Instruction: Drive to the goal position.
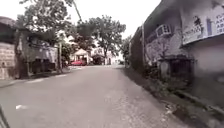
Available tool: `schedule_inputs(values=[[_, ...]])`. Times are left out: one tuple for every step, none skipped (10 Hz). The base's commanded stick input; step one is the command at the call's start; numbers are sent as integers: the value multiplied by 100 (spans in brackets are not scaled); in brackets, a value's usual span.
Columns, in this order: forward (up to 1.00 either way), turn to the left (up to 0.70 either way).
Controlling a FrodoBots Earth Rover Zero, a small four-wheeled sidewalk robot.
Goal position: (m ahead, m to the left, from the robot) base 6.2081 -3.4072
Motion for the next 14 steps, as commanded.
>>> schedule_inputs(values=[[70, 0], [70, 0], [70, 0], [70, 0], [70, 0], [70, 0], [70, 0], [70, 0], [70, 0], [70, 0], [70, 0], [70, 0], [70, 0], [70, 0]])
